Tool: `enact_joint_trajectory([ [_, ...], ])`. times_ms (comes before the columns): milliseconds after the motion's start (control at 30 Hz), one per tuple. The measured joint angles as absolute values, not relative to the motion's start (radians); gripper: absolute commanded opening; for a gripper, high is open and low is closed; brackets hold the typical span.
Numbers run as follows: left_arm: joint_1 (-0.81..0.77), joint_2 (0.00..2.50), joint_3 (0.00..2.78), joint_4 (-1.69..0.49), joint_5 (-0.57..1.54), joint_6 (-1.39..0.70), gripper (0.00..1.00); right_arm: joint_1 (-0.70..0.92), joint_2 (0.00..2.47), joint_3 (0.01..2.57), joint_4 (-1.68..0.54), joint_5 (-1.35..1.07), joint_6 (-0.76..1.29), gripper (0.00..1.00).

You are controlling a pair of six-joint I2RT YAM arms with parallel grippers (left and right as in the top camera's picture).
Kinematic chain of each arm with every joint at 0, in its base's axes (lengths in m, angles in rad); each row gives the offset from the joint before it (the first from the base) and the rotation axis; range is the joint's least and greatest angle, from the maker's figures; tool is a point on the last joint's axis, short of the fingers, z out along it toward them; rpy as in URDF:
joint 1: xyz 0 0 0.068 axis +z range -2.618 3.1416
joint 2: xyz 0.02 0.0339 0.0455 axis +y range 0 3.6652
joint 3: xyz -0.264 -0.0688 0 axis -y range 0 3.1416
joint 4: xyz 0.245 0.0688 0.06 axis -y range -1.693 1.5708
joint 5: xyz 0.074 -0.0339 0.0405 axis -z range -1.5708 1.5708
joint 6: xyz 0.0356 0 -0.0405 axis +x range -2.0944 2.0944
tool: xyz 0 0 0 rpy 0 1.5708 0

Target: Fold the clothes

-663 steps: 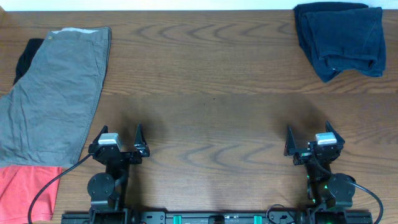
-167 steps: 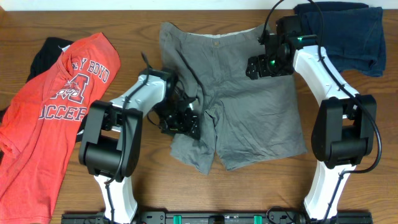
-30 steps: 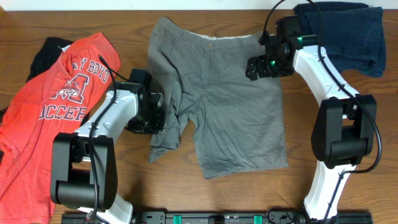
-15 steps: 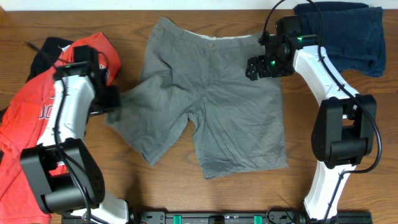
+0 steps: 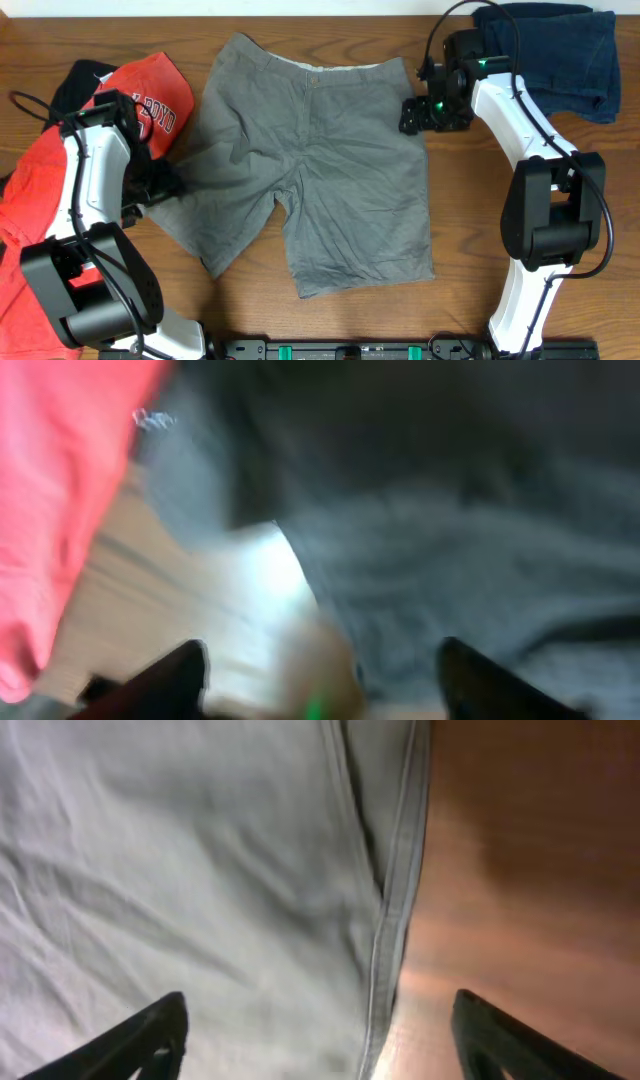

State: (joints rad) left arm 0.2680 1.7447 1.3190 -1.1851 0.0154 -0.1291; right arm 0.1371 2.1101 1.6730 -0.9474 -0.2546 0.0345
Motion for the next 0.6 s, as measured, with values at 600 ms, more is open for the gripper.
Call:
enact_joint_trajectory([
  [600,0.171,1.745,1.414,-1.061,0.072,-0.139,0.82,0.35,2.11,1.485,-0.982,-0.072,0.244,0.75],
])
